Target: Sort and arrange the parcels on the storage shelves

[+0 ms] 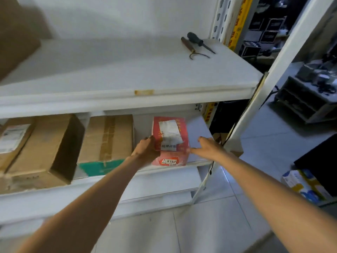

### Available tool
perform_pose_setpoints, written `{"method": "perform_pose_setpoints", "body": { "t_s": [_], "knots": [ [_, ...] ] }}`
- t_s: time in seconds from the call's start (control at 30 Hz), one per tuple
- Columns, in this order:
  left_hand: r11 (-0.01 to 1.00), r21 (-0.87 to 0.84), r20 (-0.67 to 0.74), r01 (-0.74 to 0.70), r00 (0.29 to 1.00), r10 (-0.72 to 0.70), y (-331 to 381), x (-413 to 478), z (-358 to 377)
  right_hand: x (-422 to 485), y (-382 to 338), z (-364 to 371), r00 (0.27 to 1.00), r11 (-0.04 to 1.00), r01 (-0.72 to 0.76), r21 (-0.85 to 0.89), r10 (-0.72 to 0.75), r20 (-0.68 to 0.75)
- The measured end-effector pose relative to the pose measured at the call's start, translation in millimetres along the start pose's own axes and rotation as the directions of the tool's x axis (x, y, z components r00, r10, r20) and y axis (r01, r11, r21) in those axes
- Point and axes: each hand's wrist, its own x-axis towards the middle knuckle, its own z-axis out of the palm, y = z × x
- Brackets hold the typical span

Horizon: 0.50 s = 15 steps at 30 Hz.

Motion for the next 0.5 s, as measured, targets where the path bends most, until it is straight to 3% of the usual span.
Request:
{"method": "perform_pose_setpoints", "body": {
  "t_s": [0.13, 0.3, 0.5],
  "knots": [
    [0.995, -0.1, 0.021, 0.001, 1.0, 0.001, -2.0, 13.2, 2.0, 17.2, -4.8, 4.4, 0.996, 0.97, 0.041, 0.238, -0.059, 0.069],
    [0.97, -0.242, -0.02, 0.02, 0.999, -0.025, -6.1, 35.3, 18.9, 27.7, -12.4, 19.5, 0.989, 0.876, 0.114, 0.468, -0.147, 0.034],
    [0.789, -0.614, 0.005, -0.018, 1.0, 0.027, -5.3, 47.4, 30.8, 65.8, 3.1, 50.0, 0.99, 0.641, 0.03, 0.767, -0.125, 0.066]
  ]
}}
